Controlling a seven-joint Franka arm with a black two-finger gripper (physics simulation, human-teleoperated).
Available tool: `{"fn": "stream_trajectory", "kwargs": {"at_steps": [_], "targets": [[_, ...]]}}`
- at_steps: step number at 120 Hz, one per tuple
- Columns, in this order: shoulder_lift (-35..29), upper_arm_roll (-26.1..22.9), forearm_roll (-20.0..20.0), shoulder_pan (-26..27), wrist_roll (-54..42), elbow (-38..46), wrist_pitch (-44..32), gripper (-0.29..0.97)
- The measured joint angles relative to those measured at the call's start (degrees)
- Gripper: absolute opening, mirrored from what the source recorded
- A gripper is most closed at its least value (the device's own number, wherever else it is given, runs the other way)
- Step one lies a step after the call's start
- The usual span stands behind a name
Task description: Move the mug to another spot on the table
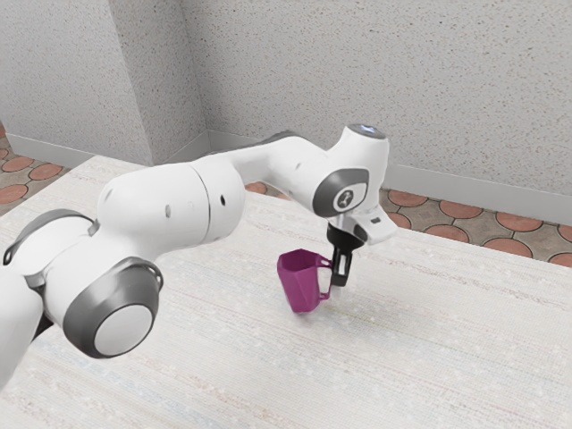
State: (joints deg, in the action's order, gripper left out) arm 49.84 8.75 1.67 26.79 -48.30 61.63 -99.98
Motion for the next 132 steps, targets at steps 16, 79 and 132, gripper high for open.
{"fn": "stream_trajectory", "kwargs": {"at_steps": [16,79,132], "targets": [[-1.8,0.6,-0.7,-0.8,0.1,1.2,0.6,-0.05],[-11.7,1.3,-5.7,-6.3,1.1,18.7,-2.2,-0.06],[-11.2,2.4,-7.1,-8.4,2.1,20.5,-6.8,-0.06]]}}
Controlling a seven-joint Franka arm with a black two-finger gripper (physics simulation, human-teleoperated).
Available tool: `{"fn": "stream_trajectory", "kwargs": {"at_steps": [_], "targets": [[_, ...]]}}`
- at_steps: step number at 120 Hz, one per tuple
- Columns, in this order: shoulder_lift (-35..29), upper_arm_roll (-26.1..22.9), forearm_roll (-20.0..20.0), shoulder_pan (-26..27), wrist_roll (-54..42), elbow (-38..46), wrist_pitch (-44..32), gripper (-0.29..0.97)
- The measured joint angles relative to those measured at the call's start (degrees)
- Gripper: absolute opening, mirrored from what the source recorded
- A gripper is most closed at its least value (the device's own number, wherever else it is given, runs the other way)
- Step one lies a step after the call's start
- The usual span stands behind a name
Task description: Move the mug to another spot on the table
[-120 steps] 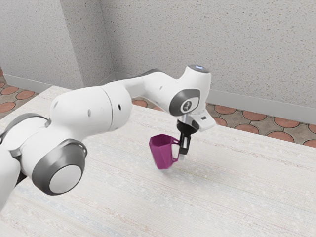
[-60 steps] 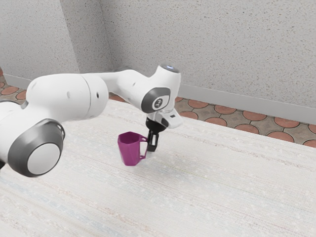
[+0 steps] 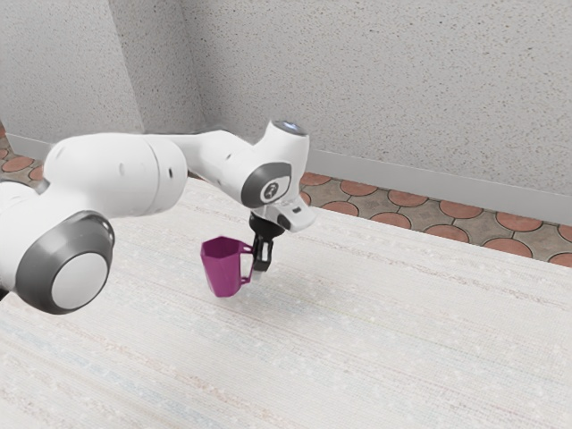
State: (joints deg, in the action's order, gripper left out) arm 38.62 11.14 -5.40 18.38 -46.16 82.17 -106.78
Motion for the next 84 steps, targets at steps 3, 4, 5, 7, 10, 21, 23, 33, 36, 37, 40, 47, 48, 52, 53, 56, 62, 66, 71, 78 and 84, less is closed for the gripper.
{"fn": "stream_trajectory", "kwargs": {"at_steps": [3,4,5,7,10,21,23,33,36,37,40,47,48,52,53,56,62,66,71,78,84], "targets": [[0.2,0.0,0.0,-0.1,0.1,0.0,-0.3,-0.06],[0.3,0.0,0.0,-0.1,0.1,0.1,-0.4,-0.06],[0.3,0.0,0.0,-0.1,0.1,0.1,-0.5,-0.06],[0.4,0.0,0.0,-0.2,0.2,0.2,-0.7,-0.06],[0.5,0.0,0.1,-0.2,0.2,0.3,-1.1,-0.06],[0.5,0.0,0.7,-0.3,0.5,0.8,-2.4,-0.06],[0.5,0.0,0.9,-0.3,0.6,0.9,-2.6,-0.06],[0.5,0.0,1.6,-0.5,0.9,1.6,-3.7,-0.06],[0.5,0.0,1.9,-0.5,1.0,1.9,-4.1,-0.06],[0.5,0.0,2.0,-0.6,1.0,2.0,-4.2,-0.06],[0.5,0.0,2.2,-0.6,1.1,2.1,-4.5,-0.06],[0.5,0.0,2.5,-0.6,1.2,2.3,-5.0,-0.05],[0.5,0.0,2.6,-0.6,1.2,2.3,-5.1,-0.05],[0.4,0.0,2.8,-0.6,1.3,2.4,-5.2,-0.04],[0.4,0.0,2.8,-0.6,1.3,2.4,-5.3,-0.04],[0.4,0.0,3.0,-0.6,1.3,2.4,-5.3,0.01],[0.4,0.0,3.3,-0.7,1.3,2.4,-5.4,0.12],[0.4,0.0,3.4,-0.8,1.2,2.5,-5.5,0.19],[0.4,0.0,3.6,-0.8,1.2,2.5,-5.5,0.28],[0.3,0.0,3.7,-0.8,1.2,2.5,-5.6,0.38],[0.2,0.0,3.9,-0.8,1.2,2.5,-5.6,0.44]]}}
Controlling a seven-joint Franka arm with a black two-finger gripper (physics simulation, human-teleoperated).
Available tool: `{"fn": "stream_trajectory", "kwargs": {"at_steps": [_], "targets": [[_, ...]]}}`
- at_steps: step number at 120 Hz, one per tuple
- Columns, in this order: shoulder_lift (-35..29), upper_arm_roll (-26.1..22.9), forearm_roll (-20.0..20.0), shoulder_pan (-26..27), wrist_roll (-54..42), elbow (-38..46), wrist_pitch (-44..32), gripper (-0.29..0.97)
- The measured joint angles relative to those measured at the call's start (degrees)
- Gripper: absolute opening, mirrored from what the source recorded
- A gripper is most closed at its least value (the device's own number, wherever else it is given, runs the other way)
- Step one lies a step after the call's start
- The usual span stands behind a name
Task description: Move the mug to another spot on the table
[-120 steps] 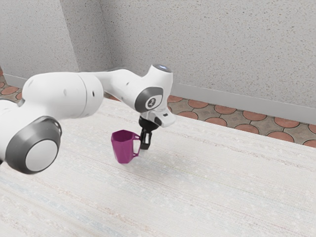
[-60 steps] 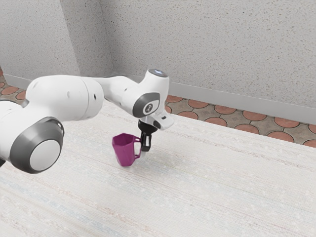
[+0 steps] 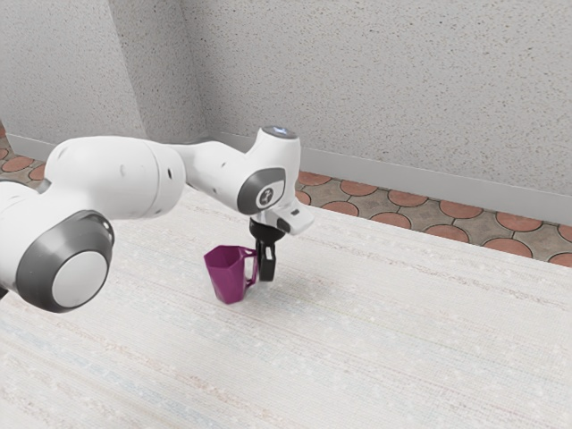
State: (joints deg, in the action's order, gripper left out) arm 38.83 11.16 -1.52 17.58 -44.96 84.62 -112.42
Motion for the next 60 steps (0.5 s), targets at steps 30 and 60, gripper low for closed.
{"fn": "stream_trajectory", "kwargs": {"at_steps": [30,60], "targets": [[-1.7,0.2,0.5,-0.3,-0.2,-0.8,-0.1,0.61],[-16.5,0.3,0.3,-2.5,1.5,-1.0,2.0,0.66]]}}
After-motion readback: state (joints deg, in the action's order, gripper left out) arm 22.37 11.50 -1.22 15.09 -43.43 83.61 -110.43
